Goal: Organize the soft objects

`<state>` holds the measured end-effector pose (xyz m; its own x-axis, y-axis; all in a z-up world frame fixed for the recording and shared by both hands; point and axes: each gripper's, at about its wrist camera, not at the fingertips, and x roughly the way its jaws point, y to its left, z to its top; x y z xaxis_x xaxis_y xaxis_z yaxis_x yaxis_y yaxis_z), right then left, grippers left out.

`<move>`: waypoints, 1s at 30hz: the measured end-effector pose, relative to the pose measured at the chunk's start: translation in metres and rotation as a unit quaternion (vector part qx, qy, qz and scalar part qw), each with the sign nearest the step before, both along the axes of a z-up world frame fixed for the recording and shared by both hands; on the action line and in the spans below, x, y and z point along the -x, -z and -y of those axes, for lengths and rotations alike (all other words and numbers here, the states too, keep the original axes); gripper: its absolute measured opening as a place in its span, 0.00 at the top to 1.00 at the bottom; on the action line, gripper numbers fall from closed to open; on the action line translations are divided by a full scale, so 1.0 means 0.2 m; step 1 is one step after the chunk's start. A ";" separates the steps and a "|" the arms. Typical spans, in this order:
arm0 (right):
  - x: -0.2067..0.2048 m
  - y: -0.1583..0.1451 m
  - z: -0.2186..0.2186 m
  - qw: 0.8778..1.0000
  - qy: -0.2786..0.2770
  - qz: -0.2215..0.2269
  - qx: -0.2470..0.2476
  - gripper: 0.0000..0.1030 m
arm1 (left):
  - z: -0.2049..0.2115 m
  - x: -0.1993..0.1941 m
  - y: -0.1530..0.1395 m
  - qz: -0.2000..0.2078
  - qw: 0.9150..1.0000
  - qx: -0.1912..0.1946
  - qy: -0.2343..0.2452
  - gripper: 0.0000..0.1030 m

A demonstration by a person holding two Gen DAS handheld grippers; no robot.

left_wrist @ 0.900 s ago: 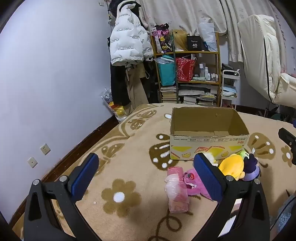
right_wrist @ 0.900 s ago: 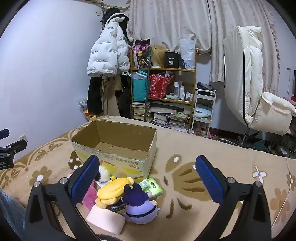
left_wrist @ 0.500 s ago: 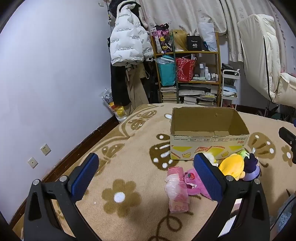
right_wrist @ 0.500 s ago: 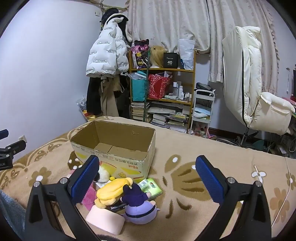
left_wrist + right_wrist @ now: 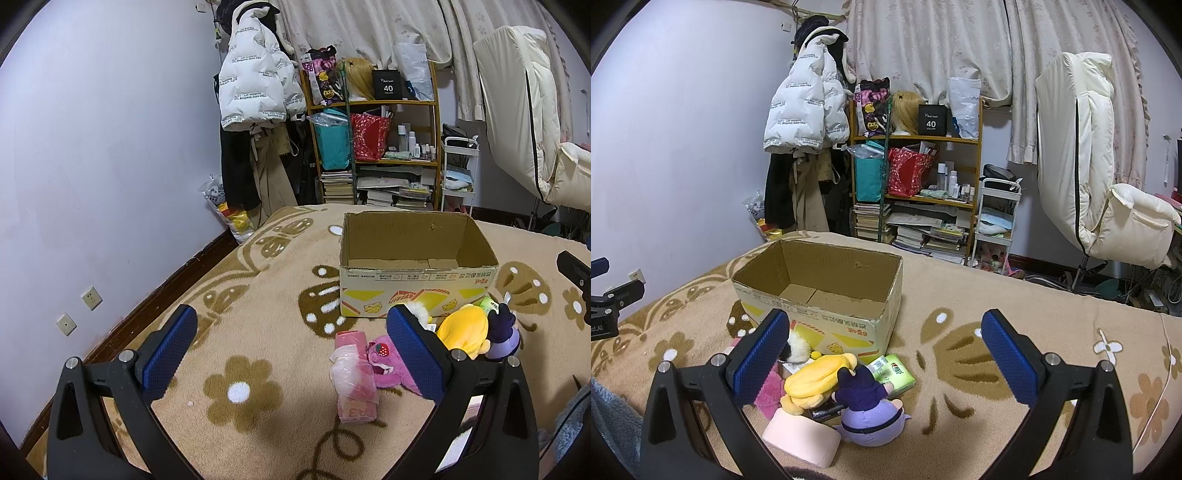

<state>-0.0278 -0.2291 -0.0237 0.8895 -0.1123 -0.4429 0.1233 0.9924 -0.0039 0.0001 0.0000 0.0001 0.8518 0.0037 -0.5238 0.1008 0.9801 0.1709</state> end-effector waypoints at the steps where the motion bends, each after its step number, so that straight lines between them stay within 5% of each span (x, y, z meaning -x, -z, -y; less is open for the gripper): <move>1: 0.00 0.00 0.00 1.000 0.000 0.000 0.000 0.00 | 0.00 0.00 0.00 0.000 1.000 0.000 0.000 0.01; 30: 0.00 0.00 0.00 1.000 0.000 -0.001 0.001 0.00 | -0.01 0.01 0.00 0.000 1.000 -0.002 0.001 0.01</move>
